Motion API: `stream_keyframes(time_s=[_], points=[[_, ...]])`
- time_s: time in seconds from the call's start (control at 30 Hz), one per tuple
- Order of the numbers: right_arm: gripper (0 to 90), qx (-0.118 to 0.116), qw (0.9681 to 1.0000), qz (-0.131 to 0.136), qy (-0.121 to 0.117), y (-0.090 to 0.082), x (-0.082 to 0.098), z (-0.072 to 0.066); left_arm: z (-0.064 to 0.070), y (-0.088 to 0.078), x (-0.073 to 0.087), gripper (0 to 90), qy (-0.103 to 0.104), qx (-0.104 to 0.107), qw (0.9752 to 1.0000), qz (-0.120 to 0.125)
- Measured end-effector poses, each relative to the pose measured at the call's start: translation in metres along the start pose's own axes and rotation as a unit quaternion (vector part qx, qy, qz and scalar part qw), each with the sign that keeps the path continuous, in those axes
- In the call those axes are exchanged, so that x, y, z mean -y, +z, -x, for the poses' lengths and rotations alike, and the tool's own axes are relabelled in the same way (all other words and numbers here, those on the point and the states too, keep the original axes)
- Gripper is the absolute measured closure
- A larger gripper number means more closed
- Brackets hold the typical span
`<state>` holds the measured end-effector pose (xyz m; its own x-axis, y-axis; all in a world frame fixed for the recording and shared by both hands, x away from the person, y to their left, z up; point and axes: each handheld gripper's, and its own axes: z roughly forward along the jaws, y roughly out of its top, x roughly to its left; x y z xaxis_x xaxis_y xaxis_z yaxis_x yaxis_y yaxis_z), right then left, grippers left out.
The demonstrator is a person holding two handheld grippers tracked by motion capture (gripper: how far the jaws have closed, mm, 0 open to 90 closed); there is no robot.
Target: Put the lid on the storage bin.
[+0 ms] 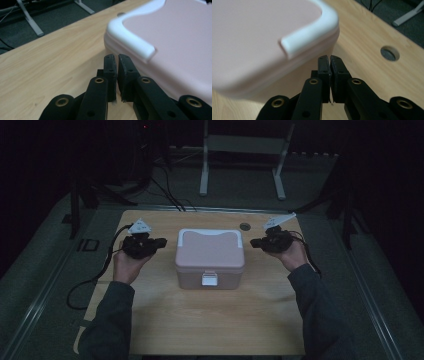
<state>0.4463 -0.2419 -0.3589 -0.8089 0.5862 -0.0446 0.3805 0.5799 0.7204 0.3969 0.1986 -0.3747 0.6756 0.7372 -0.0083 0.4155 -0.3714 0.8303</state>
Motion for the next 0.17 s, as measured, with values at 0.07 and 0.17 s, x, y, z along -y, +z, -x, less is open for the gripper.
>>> stream_keyframes(time_s=[0.07,0.17], points=[[86.9,0.003,1.0000,-0.008,-0.003,0.000,0.008,-0.002,0.003,-0.002,0.009,84.4,0.008,-0.003,0.9999,-0.010],[86.9,0.007,0.9999,-0.016,-0.001,-0.003,0.019,-0.002,0.009,-0.005,0.023,84.2,0.015,-0.001,0.9996,-0.023]])
